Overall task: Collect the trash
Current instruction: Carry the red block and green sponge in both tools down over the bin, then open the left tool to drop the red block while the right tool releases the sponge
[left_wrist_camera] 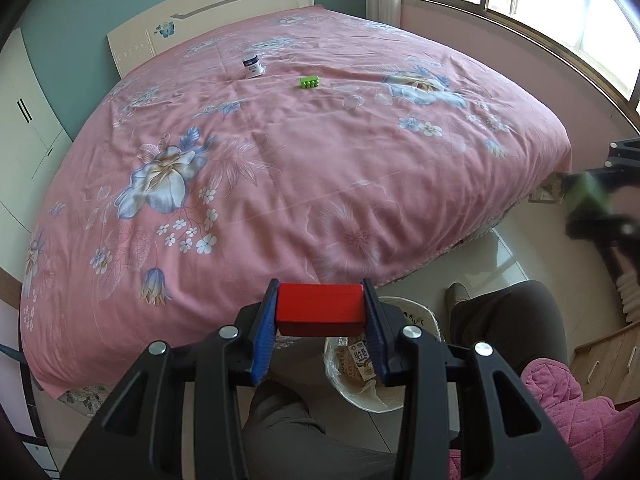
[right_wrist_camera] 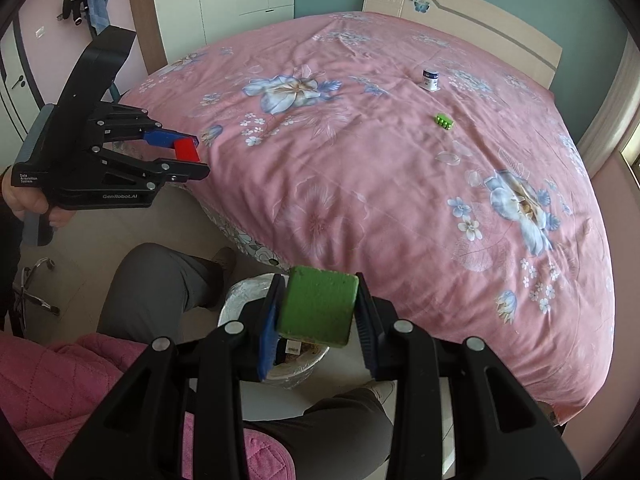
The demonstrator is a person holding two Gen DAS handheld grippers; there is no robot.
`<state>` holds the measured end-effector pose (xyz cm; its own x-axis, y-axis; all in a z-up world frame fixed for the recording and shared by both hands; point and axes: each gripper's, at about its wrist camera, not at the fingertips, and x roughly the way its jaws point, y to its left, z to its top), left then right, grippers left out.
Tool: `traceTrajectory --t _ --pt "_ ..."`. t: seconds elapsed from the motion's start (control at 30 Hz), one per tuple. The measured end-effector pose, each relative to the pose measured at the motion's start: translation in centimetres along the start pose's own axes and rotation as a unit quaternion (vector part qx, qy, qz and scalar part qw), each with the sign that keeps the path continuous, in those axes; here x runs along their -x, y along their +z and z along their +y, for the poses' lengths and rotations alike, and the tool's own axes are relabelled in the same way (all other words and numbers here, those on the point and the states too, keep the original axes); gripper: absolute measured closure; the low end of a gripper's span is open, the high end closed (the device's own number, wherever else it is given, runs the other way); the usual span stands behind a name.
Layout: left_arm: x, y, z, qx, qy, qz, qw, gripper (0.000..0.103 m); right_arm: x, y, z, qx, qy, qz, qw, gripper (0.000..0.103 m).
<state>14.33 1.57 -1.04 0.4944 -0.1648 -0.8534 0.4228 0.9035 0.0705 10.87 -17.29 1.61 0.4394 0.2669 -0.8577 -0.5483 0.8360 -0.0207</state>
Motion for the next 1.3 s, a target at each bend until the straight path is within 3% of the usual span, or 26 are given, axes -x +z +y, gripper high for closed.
traceTrajectory --t 0.37,0.77,1.3 --pt "-5.9 -3.0 -1.1 0.002 -0.033 0.066 0.9972 0.061 -6.8 -2.7 0.5 -0.016 0.03 0.067 0.997 0.068" --pt "-12.5 -5.7 -2.8 0.008 -0.068 0.133 0.9887 0.061 -14.1 -5.1 0.6 -0.036 0.065 0.141 0.987 0.068" --pt "-22.4 -9.0 -4.4 0.046 -0.103 0.227 0.9674 0.062 -23.3 -8.6 1.1 -0.07 0.114 0.223 0.965 0.068"
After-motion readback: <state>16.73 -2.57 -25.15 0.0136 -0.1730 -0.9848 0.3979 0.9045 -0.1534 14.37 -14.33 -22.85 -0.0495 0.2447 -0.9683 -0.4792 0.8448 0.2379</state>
